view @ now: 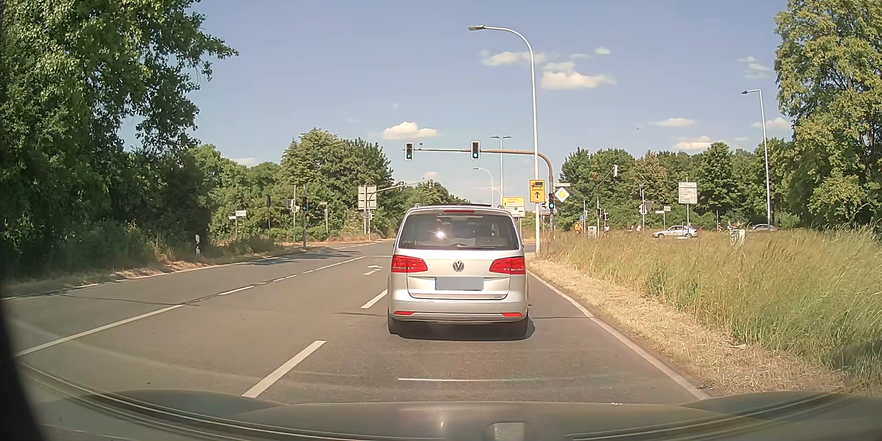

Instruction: Follow the waypoints while adhering to traffic rules and regulations

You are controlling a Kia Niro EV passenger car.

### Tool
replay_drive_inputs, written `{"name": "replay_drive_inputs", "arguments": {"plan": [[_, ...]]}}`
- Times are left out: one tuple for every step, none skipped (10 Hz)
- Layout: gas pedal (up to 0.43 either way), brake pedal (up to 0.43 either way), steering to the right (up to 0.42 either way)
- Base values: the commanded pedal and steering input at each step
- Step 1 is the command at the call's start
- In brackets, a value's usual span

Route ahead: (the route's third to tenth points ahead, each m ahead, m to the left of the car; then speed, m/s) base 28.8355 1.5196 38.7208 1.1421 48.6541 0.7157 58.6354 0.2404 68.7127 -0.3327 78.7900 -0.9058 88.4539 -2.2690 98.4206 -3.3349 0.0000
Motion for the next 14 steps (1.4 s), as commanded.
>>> {"name": "replay_drive_inputs", "arguments": {"plan": [[0.0,0.067,0.001],[0.0,0.037,0.001],[0.0,0.03,0.0],[0.0,0.03,0.001],[0.0,0.03,0.001],[0.0,0.03,0.001],[0.0,0.03,0.001],[0.0,0.03,0.0],[0.039,0.03,0.001],[0.067,0.03,0.0],[0.098,0.03,0.001],[0.118,0.03,0.001],[0.15,0.037,0.001],[0.169,0.03,0.001]]}}
